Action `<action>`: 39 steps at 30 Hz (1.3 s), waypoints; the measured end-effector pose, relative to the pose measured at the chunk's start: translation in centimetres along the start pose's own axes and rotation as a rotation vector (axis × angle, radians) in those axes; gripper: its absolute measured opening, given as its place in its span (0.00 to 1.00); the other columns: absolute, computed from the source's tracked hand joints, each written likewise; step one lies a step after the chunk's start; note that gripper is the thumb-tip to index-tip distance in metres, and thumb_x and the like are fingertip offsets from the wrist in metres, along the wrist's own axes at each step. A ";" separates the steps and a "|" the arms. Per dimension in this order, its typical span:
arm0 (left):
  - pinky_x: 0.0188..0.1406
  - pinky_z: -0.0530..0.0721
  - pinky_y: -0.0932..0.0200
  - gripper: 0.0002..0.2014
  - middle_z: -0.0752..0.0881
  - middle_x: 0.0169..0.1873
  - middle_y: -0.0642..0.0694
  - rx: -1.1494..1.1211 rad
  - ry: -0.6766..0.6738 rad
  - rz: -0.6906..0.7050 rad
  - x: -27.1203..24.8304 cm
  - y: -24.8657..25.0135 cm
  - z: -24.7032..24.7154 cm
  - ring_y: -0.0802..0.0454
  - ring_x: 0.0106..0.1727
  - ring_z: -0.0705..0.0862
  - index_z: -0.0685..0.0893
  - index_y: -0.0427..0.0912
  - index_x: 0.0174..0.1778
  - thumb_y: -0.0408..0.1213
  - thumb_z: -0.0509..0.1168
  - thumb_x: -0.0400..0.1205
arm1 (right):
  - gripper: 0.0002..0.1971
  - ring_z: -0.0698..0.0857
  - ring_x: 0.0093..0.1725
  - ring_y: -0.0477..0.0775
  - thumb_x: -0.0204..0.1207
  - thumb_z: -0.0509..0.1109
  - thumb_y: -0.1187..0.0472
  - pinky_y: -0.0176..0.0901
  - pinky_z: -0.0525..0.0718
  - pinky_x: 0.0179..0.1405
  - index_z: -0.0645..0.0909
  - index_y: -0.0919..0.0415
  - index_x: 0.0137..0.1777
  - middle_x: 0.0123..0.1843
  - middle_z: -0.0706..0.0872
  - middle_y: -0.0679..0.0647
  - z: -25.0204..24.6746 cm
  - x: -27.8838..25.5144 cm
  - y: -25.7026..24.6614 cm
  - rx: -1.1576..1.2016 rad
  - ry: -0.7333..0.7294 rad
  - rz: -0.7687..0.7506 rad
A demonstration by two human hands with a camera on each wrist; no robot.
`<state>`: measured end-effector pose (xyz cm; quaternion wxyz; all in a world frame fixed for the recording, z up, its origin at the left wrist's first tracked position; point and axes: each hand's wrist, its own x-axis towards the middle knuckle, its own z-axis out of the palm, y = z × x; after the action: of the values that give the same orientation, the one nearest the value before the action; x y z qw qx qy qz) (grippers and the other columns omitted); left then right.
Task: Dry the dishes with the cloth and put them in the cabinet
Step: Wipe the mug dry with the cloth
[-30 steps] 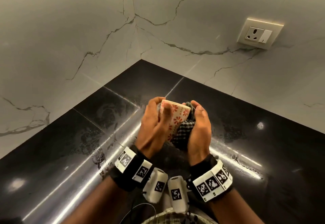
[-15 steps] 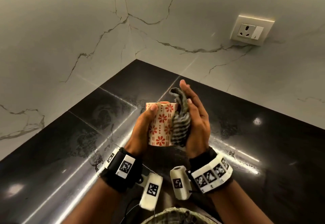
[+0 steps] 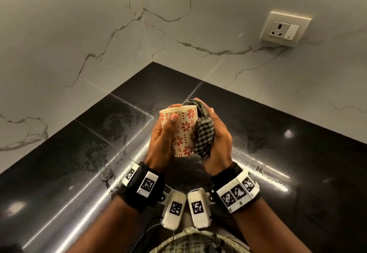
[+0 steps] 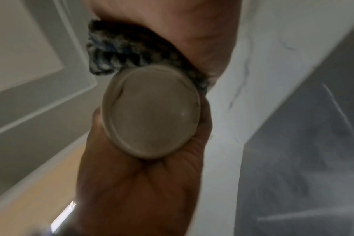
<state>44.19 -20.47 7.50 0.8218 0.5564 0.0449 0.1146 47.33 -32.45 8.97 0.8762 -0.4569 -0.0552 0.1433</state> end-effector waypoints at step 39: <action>0.64 0.83 0.45 0.46 0.66 0.71 0.25 0.606 -0.025 0.731 2.4 0.2 -0.3 0.37 0.72 0.76 0.63 0.44 0.73 0.62 0.80 0.69 | 0.28 0.83 0.62 0.69 0.83 0.66 0.50 0.70 0.83 0.65 0.76 0.71 0.75 0.67 0.82 0.75 -3.1 -0.2 -1.1 0.133 0.075 0.345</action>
<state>46.45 -19.52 7.71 0.5287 0.7517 -0.1326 0.3713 48.09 -35.52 8.11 0.8682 -0.4058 0.0661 0.2777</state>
